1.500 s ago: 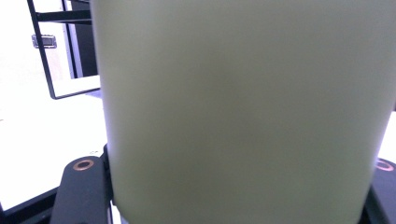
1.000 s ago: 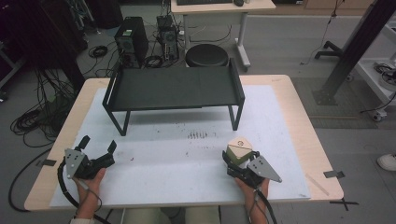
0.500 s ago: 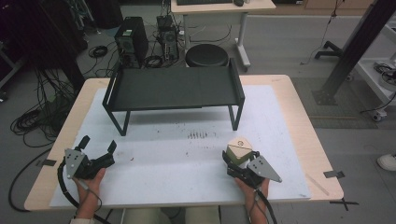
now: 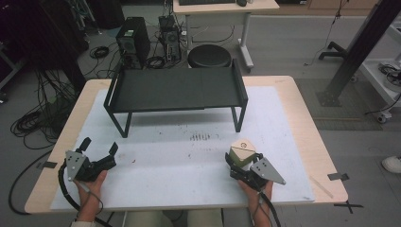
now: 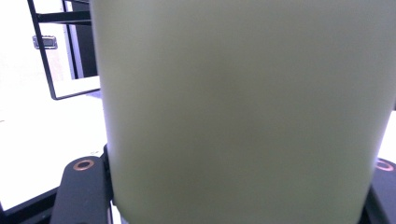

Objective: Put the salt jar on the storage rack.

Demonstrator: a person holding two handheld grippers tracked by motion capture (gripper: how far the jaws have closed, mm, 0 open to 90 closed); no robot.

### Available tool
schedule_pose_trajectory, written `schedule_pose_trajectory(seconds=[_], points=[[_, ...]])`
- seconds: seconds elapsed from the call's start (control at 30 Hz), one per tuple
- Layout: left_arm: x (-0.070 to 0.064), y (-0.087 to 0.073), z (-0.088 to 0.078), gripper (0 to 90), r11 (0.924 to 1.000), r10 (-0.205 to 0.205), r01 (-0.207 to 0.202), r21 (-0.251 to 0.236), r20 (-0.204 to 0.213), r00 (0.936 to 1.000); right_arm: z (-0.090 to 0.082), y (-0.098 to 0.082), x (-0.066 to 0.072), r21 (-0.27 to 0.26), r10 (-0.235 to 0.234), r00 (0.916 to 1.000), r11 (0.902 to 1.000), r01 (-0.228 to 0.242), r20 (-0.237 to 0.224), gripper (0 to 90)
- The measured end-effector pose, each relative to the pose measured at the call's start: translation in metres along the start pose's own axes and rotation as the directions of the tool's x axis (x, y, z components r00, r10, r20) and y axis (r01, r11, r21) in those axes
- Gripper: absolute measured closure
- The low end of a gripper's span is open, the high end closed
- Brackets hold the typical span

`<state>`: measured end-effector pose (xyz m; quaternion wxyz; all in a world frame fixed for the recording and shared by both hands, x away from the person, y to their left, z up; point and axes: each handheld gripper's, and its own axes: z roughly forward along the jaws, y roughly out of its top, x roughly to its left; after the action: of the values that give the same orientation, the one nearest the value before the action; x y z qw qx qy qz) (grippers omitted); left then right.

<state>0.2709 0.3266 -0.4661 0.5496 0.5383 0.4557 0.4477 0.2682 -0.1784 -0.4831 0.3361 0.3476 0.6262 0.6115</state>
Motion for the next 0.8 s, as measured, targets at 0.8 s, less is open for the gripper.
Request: schedule_pose_trajectory(seconds=[0.8], points=[[0.000,0.000,0.000,2.1,1.0000,0.001,-0.001,0.002,0.000,1.0000,-0.004,0.017,-0.008,-0.011,0.037,0.9988,0.9992,-0.037,-0.033,30.2]])
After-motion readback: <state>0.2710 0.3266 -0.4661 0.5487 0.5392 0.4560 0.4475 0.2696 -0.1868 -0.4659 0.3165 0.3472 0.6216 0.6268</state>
